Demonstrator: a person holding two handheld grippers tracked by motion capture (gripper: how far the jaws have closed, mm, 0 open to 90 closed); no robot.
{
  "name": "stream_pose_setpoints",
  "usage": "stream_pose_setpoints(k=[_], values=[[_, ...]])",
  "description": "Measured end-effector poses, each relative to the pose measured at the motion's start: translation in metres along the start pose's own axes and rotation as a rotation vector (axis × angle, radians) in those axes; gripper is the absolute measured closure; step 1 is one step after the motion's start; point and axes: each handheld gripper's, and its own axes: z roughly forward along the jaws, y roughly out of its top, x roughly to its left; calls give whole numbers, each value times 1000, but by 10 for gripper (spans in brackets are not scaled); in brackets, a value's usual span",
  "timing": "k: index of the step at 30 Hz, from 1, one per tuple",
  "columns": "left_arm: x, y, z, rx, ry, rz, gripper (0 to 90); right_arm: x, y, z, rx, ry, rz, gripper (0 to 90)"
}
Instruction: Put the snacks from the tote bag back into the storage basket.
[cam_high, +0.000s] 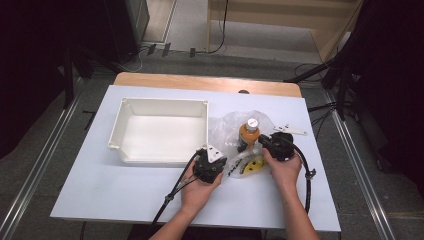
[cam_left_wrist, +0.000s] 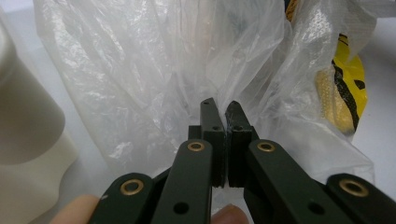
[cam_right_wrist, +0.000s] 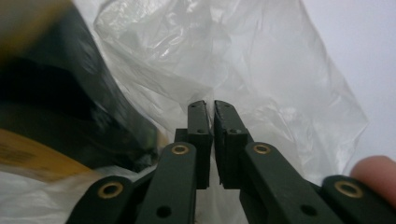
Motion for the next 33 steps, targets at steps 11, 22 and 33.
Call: stream_pose_setpoints(k=[11,22,33], values=[[-1,0,0,1,4,7,900,-4,-17,11,56,-58,-42,900],[-2,0,0,0,2,11,900,-10,-18,-4,-13,-15,14,789],[-5,-5,-19,-212,-29,40,581,-7,-22,2,41,-59,-20,900]])
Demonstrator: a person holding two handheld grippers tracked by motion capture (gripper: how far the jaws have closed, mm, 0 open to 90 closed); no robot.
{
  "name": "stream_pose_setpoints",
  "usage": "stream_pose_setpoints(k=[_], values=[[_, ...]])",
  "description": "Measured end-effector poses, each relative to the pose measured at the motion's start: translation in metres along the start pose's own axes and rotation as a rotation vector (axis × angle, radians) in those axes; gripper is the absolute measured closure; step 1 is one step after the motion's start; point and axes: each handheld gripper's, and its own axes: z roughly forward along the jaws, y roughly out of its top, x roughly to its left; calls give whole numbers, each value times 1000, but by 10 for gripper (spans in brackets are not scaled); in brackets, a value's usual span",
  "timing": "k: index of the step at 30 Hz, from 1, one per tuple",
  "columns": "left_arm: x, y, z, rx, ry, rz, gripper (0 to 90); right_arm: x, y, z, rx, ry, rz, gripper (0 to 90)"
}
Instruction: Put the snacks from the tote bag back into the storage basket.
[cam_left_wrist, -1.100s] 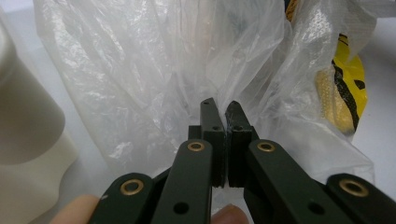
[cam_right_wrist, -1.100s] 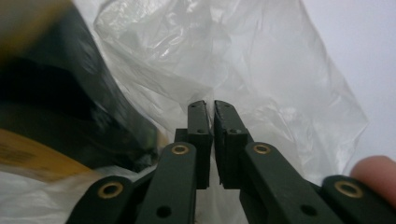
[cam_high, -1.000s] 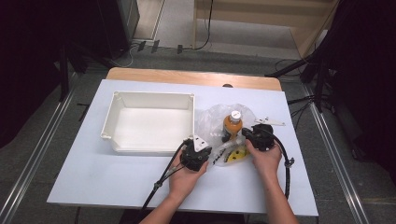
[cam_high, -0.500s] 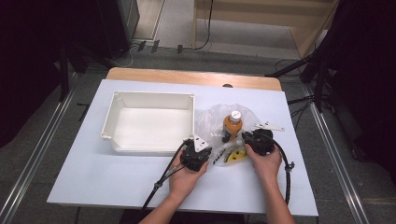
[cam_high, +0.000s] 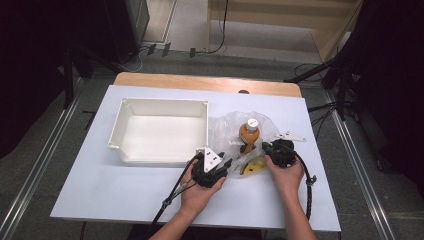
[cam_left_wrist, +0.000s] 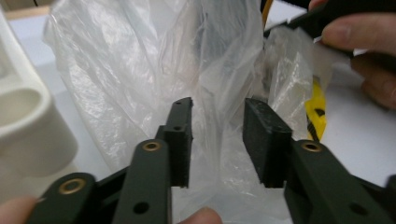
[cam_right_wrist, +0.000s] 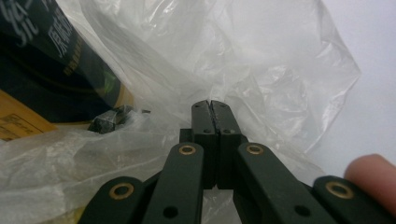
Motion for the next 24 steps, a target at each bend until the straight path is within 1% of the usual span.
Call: stream_pose_setpoints(k=[1,2,3,4,5,6,7,8,9,10,11,12,13,14,15,16,18,21,22,23,24], values=[[1,1,-1,-15,-13,-11,549,1,0,1,5,-1,-7,900],[1,2,-3,-25,-11,-14,508,2,-1,2,9,-5,-15,900],[1,4,-5,-42,-9,-31,470,2,0,3,9,-8,-19,900],[2,6,-6,-56,-17,-43,437,2,-1,3,7,-4,-15,900],[1,11,-9,-84,-23,-55,409,1,-1,3,5,-2,-11,900],[0,15,-10,-96,-18,-54,381,0,-1,3,5,3,-8,900],[-1,21,-11,-116,-23,-55,351,0,-1,3,4,5,-4,900],[-3,26,-11,-129,-38,-55,332,0,-1,3,1,2,-7,900],[-4,31,-10,-135,-38,-49,332,1,-1,3,2,0,-9,900],[-6,36,-8,-132,-35,-43,361,1,-2,3,1,-1,-9,900],[-7,40,-4,-118,-30,-36,430,1,-2,3,0,1,-10,900],[-7,42,-1,-104,-32,-31,526,0,-2,3,-1,5,-6,900],[-8,45,3,-79,-42,-21,659,0,-2,3,0,8,-1,900],[-7,46,6,-67,-43,-27,800,-1,-2,3,1,15,4,900],[-5,46,7,-58,-55,-39,900,-1,-2,2,0,17,6,900],[-2,45,11,-32,-70,-63,900,-1,-2,2,0,18,4,900],[2,42,17,10,-65,-72,900,-1,-2,2,1,18,8,900],[3,34,23,81,-40,-62,900,-2,-2,2,3,22,5,900],[3,30,25,118,-16,-54,900,-2,-2,2,3,22,5,900],[3,27,28,146,-7,-53,900,-1,-2,2,2,21,6,900],[3,24,30,181,7,-41,900,-1,-2,2,2,20,6,900]])
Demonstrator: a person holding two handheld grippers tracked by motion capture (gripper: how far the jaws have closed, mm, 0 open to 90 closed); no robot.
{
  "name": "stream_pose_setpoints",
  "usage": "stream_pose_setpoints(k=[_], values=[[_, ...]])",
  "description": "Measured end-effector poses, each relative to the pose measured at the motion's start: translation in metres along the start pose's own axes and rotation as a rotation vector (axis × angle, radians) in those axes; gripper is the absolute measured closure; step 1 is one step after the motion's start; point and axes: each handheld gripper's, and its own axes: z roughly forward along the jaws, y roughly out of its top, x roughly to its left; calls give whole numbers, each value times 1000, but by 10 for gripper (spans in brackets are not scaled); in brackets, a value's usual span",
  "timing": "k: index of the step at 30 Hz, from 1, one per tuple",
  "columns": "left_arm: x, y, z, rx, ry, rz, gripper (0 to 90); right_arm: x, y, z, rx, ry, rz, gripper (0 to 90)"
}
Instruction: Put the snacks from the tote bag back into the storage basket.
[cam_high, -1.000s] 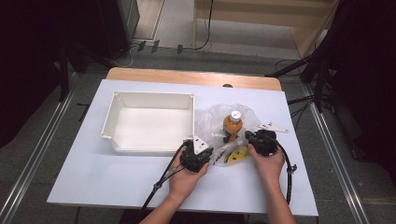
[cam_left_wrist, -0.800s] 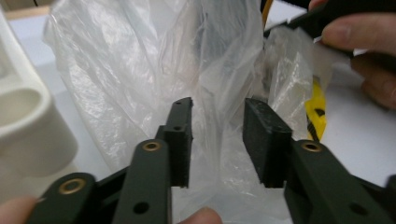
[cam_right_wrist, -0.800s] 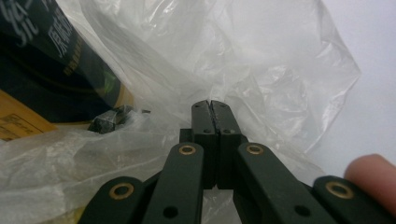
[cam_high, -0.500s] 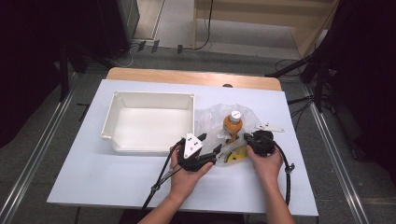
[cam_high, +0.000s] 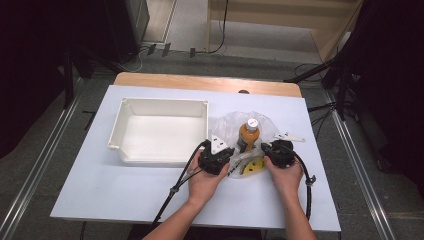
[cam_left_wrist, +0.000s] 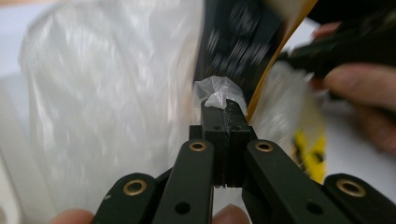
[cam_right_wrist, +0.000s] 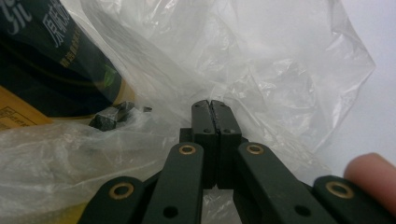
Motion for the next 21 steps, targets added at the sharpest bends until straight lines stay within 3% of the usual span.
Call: stream_pose_setpoints(k=[4,8,11,13,17,21], values=[[1,-10,11,107,30,14,900,1,0,0,-1,-3,-2,900],[0,-11,11,109,49,28,900,1,0,0,-1,-7,-4,900],[4,-11,10,98,20,2,900,1,0,-1,-11,-7,-4,837],[7,-11,6,56,-12,-11,895,1,-1,-5,-42,5,0,781],[8,-12,-3,-9,-41,-16,784,1,3,-22,-143,38,7,654],[6,-13,-12,-56,-62,3,649,5,11,-43,-252,30,3,535]])
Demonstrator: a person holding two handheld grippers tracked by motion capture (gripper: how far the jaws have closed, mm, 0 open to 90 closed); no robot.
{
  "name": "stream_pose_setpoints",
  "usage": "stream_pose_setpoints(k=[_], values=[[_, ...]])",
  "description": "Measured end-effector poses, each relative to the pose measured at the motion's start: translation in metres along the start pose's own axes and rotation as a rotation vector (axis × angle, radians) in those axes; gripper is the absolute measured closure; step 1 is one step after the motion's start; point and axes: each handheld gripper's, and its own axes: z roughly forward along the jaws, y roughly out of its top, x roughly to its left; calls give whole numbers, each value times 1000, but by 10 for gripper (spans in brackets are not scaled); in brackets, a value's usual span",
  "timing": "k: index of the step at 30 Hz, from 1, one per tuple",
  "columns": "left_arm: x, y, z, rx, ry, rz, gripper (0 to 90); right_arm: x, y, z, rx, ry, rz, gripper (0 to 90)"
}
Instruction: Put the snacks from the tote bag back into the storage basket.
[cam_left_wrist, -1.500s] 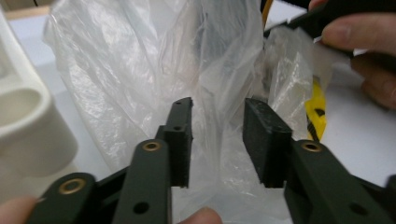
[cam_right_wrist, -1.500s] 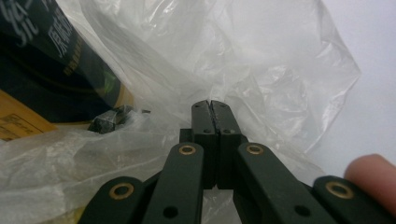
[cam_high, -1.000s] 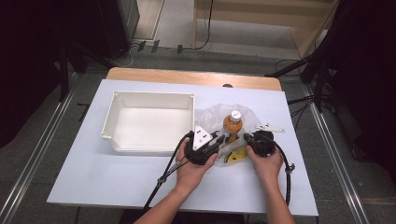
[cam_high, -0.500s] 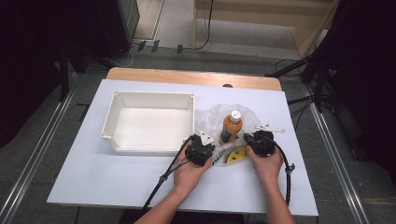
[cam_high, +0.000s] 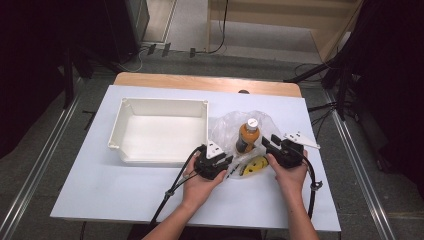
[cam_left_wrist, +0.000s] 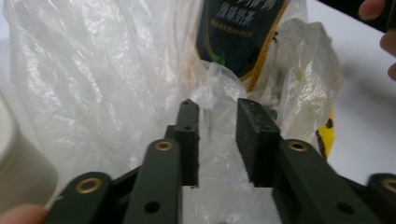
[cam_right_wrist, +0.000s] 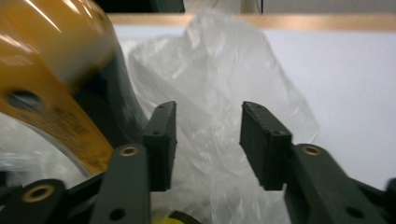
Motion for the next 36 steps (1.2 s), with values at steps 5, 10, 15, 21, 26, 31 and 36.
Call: stream_pose_setpoints(k=[5,10,15,21,26,31,36], values=[[1,3,-18,-73,1,-11,442,7,9,-13,-44,18,-5,462],[8,7,-37,-133,-37,-24,332,13,14,-22,-74,33,-23,421],[13,4,-53,-170,-83,-13,217,18,17,-26,-86,51,-36,368],[25,0,-76,-196,-90,13,123,24,19,-28,-90,80,-50,299],[43,-8,-96,-210,-77,4,92,28,18,-27,-85,86,-54,268],[55,-13,-108,-224,-37,-17,45,31,16,-22,-64,103,-56,238],[66,-17,-118,-241,-9,-31,16,37,15,-20,-66,120,-73,258]])
